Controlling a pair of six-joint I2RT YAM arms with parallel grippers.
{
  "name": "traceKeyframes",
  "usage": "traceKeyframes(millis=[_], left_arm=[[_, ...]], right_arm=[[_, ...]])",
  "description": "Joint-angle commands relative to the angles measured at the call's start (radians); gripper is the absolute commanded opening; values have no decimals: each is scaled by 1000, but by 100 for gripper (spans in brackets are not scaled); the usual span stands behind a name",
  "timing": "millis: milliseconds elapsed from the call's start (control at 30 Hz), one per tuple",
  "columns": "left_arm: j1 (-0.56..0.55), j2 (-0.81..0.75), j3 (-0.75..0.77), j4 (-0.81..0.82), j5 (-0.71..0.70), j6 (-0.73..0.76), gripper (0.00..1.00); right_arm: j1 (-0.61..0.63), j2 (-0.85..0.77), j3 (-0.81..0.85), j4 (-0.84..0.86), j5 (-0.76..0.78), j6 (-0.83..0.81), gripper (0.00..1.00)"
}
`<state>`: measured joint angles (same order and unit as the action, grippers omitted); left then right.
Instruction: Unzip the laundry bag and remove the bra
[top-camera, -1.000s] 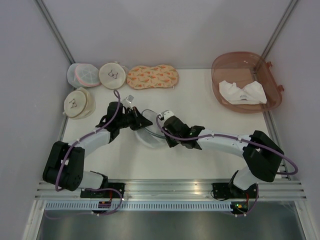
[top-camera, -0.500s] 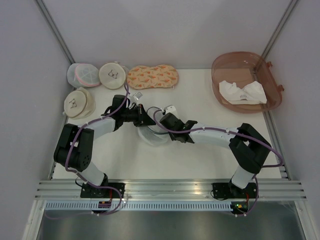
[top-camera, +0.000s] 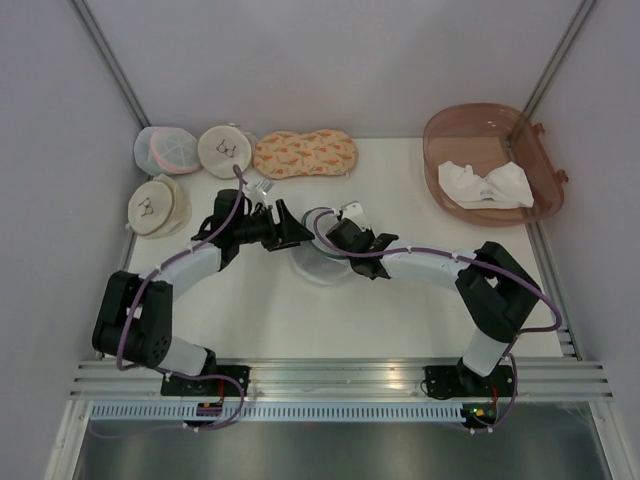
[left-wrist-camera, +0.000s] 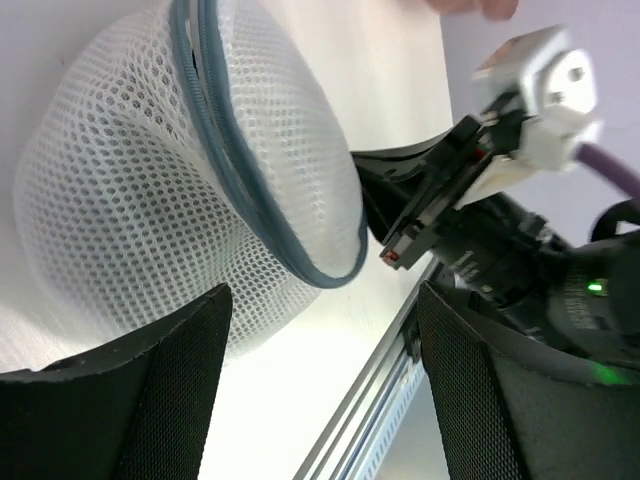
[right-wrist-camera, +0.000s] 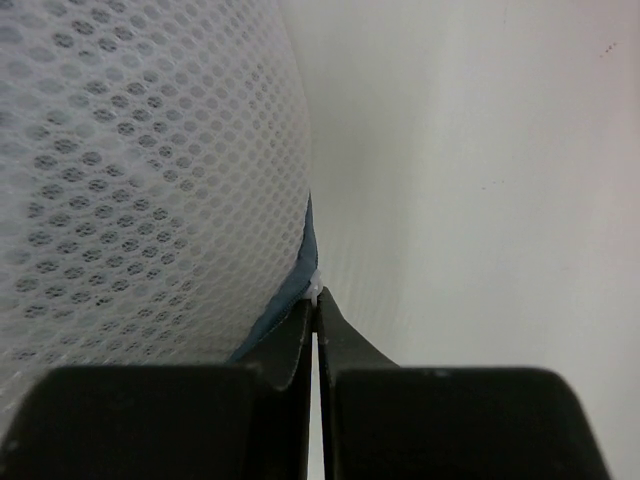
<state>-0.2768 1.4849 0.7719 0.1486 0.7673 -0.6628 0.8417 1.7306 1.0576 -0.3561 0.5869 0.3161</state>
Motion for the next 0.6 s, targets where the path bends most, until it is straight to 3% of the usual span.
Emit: traceKeyframes(millis=[0,67,133,167,200,233,300,400,567], left_arm=[[2,-153,-35,27,-146,-93,79],[2,-221,-57,-13,-258,-115,79],[4,-328,-89,-95,-400,-135,80],[2,-366,-103,-109,-436,-152,81],[4,-400,-135,-119,-468,-162,82],[2,-473,-149,-138,-517,-169,83],[2,-532,-172,-182,-571,-178,86],[4,-607,-177,-244,-599,-178,89],[4,-660,-192,-270,-606,-190,90]], right_arm=[[-1,-31,42,-32,94,-48,0],[-4,-31,48,-49,154,-58,0],[-6,-40,54,-61,169,-64,13],[-4,-61,54,-69,147,-78,41],[-6,-77,56,-70,124,-86,59],[-4,-95,55,-73,98,-89,71],[-6,-172,51,-69,-30,-107,81],[-3,-268,56,-70,-248,-138,86],[11,-309,93,-29,-392,-140,86]])
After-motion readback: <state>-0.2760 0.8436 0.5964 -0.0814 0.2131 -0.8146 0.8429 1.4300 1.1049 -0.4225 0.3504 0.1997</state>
